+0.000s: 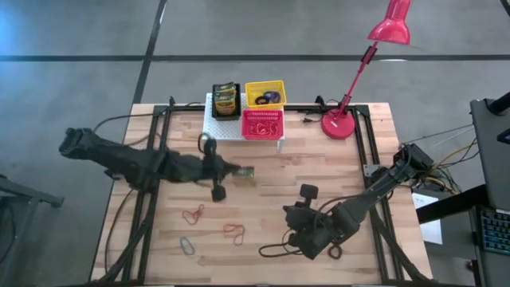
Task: Pick & Place Office Desk Supplies
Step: Put the crayon box into the black bin on the shelf
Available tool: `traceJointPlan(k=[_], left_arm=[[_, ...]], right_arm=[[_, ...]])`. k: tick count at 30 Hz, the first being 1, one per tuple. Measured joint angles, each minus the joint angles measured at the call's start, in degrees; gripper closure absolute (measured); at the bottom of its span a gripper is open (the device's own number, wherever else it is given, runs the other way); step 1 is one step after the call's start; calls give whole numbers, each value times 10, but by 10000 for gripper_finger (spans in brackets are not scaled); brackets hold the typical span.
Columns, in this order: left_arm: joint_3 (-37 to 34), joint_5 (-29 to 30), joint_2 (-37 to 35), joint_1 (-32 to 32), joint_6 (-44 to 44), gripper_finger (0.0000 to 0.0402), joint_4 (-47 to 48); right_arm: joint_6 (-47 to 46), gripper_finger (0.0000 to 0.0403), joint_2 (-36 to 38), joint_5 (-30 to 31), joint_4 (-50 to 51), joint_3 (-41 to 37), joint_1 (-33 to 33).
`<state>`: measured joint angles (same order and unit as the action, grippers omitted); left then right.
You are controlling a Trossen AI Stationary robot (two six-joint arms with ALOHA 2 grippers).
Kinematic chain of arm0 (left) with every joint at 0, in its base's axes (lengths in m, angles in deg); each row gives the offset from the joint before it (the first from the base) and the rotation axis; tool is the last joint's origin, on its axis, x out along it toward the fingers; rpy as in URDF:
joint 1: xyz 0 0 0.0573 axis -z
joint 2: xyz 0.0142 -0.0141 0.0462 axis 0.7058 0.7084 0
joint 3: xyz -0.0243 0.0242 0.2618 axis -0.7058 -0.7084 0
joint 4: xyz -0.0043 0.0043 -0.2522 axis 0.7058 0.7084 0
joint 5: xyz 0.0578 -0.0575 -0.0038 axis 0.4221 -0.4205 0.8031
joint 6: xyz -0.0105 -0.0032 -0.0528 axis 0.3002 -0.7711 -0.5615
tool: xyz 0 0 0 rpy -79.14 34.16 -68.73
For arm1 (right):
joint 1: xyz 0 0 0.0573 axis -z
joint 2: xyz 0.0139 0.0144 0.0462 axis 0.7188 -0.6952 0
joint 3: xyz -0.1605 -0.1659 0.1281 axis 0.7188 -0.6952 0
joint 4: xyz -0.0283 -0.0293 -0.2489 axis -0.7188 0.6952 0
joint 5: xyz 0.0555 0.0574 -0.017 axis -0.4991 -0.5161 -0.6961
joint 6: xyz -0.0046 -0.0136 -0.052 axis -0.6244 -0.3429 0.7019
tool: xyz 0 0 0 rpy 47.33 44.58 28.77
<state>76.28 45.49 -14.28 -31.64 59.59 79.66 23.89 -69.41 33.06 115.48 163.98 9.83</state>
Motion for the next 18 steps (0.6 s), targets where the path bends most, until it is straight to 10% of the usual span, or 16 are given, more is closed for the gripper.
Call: traceJointPlan(k=[18], left_arm=[[131, -111, -10, -307, 256, 401, 140]], right_arm=[[-2, 394, 2, 0, -5, -5, 0]])
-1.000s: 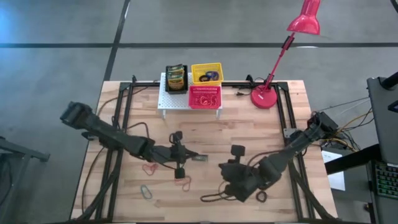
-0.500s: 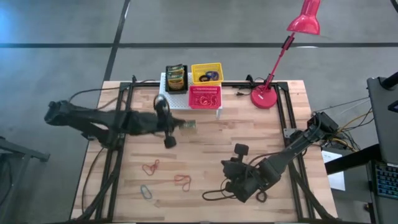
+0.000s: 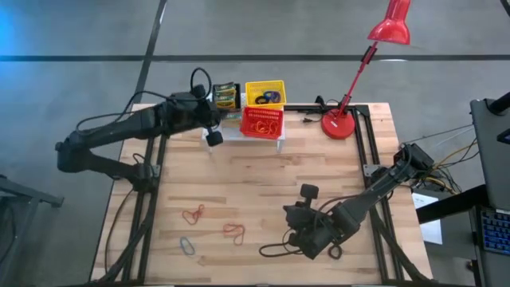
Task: Pick & Place Office Desk Supplies
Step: Put the crayon box into the black bin on the shelf
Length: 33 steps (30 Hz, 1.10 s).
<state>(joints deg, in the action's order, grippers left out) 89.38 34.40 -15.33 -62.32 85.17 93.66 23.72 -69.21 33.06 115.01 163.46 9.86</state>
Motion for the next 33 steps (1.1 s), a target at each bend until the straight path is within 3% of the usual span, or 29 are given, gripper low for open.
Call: traceJointPlan(k=[13, 24, 33], left_arm=[[-5, -49, 3, -96, 113, 401, -3], [-5, -55, 30, -103, 165, 401, -34], [-5, -25, 61, -104, 187, 401, -63]], right_arm=[[0, 394, 0, 0, -1, 0, 0], [-4, 394, 0, 0, -2, 0, 0], [-6, 394, 0, 0, -2, 0, 0]])
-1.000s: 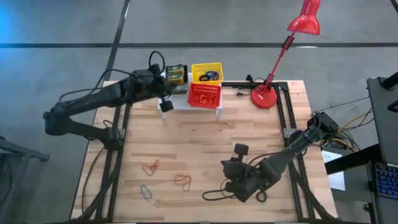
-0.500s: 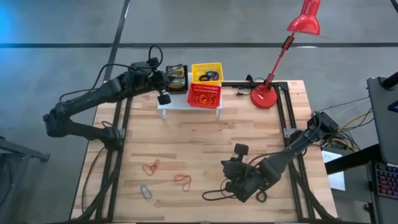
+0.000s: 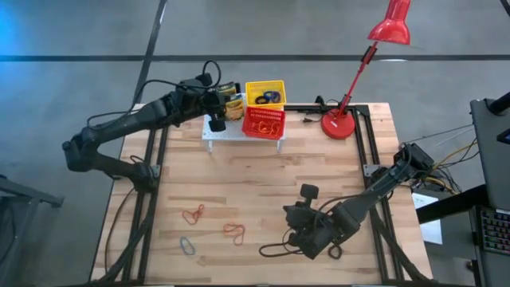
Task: Pick & Place Office Desk Supplies
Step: Put the crayon box into the black bin on the shelf
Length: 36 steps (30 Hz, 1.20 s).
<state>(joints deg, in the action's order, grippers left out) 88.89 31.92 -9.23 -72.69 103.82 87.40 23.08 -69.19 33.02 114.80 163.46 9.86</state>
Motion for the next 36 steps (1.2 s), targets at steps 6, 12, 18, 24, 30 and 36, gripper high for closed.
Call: traceJointPlan(k=[6, 12, 18, 24, 30, 36], left_arm=[[1, -1, -15, 1, 0, 401, -10], [1, 0, -19, -2, 6, 401, -12], [-31, 11, -14, -5, 21, 401, -42], [-59, 28, -19, -5, 25, 401, -75], [-70, 26, -19, -5, -14, 401, -71], [-75, 31, -19, -5, -61, 398, -46]], right_arm=[[-5, 394, 0, 0, 0, 0, 0], [-8, 394, 0, 0, 0, -1, 0], [-11, 394, 0, -2, -1, -1, 0], [-11, 394, 0, -2, -2, -1, 0], [-11, 394, 0, -2, -2, -1, 0], [-11, 394, 0, -2, -3, -1, 0]])
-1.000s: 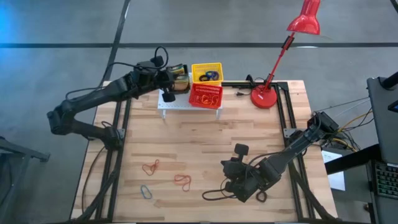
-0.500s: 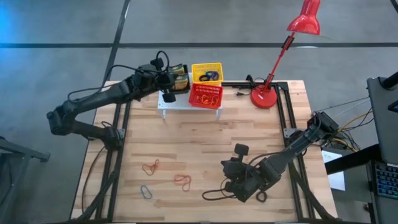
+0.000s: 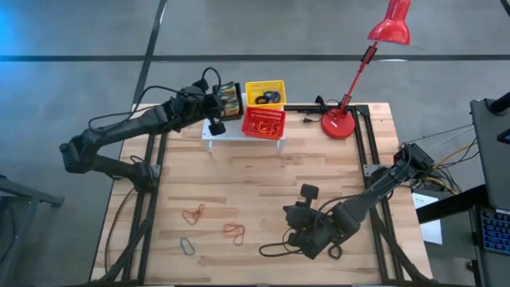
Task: Pick & Place Office Desk Supplies
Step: Put the crayon box into the black bin on the shelf, then put the black spring keychain into the yellow bin on the shelf
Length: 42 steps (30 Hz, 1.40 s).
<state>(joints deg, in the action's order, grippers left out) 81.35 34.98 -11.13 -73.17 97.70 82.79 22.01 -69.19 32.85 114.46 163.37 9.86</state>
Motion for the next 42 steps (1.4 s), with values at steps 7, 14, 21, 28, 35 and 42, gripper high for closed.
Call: traceJointPlan(k=[7, 14, 21, 28, 35, 42], left_arm=[[13, 6, -1, -2, -28, 324, 28], [65, 41, -13, -2, -67, 214, 91], [132, 42, -40, 48, -167, 185, 181], [131, 45, -50, 211, -248, 225, 236], [39, 132, -34, 429, -335, 259, 192], [-106, 255, 8, 606, -372, 271, -43]], right_arm=[[0, 394, 0, 0, -1, 0, 0], [0, 394, 0, 0, -2, 0, 0], [-5, 394, 0, 24, -5, -24, 1], [-9, 387, 0, 23, -158, -131, 16], [1, 333, 23, -158, -212, -198, 26], [-116, 260, 65, -418, -210, -275, -4]])
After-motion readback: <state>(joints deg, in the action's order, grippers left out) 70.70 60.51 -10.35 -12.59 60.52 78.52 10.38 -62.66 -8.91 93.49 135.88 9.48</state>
